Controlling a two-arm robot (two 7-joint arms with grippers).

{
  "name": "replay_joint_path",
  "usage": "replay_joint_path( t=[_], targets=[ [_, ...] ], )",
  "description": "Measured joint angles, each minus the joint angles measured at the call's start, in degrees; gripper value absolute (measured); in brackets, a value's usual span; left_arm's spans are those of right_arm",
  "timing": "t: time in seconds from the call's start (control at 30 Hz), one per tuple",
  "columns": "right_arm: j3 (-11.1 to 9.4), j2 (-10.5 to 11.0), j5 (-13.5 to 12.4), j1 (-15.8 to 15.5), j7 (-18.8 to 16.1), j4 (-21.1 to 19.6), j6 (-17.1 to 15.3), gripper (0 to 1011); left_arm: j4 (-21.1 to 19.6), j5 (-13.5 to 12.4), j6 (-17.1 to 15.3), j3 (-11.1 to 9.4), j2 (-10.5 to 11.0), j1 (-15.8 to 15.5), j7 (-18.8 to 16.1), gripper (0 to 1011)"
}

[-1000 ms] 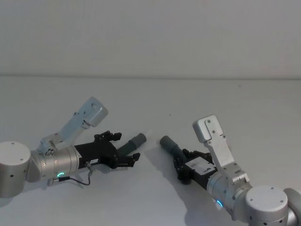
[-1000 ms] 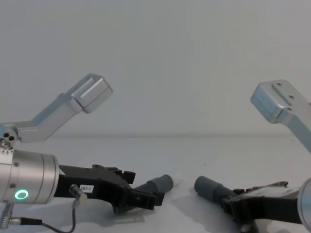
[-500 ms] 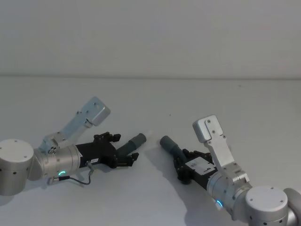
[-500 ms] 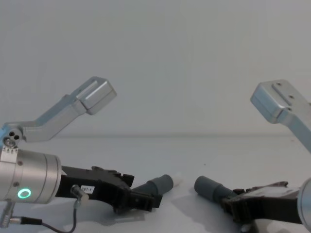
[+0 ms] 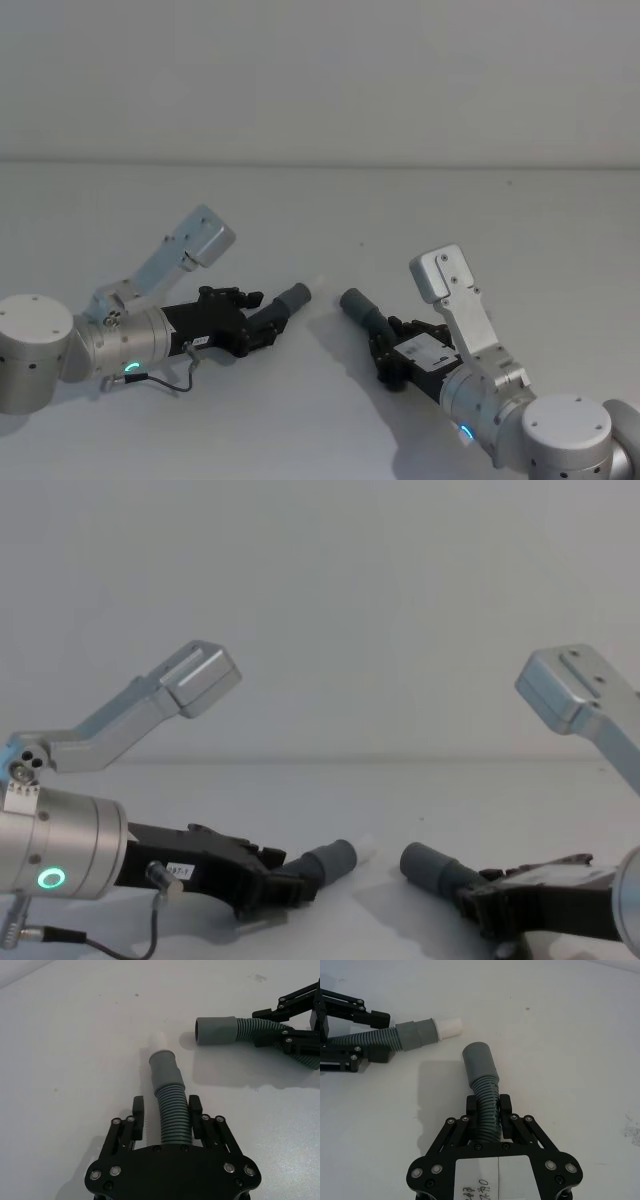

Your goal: Use both hands to pick up one end of the pipe from the table, align the ends, and insert them.

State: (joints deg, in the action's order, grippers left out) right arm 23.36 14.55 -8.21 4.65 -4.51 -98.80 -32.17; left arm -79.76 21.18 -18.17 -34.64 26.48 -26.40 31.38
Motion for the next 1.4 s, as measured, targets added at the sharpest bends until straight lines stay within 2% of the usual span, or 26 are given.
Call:
replay_joint_path(
  t=[0.13, 0.17, 0.23, 0.27, 0.83, 1.1, 1.4],
  targets=[
    [0.0, 0.0, 0.0, 0.0, 0.0, 0.0, 0.0, 256, 0.0, 0.0, -0.1, 0.0, 0.0, 0.0, 0.0, 465],
    [0.0, 0.0, 0.0, 0.0, 0.0, 0.0, 0.0, 256, 0.0, 0.0, -0.1, 0.0, 0.0, 0.0, 0.0, 407],
    [0.0, 0.0, 0.0, 0.0, 0.0, 0.0, 0.0, 256, 0.0, 0.0, -0.1, 0.0, 0.0, 0.0, -0.1, 377],
    [0.0, 0.0, 0.0, 0.0, 0.0, 0.0, 0.0, 256, 0.0, 0.0, -0.1, 0.0, 0.0, 0.0, -0.1, 318],
    [-0.1, 0.1, 0.0, -0.1, -0.1, -0.2, 0.6, 256, 0.0, -0.4, 0.5, 0.0, 0.0, -0.1, 0.0, 308],
    [-0.3, 1.3, 1.2, -0.3, -0.6, -1.4, 3.7, 256, 0.2, -1.7, 5.1, 0.1, 0.6, -0.4, 1.4, 308],
    [-0.4, 3.8, 3.8, -0.8, -1.1, -3.5, 8.1, 256, 0.6, -4.1, 12.6, -0.3, 1.9, -1.5, 4.4, 308]
  ],
)
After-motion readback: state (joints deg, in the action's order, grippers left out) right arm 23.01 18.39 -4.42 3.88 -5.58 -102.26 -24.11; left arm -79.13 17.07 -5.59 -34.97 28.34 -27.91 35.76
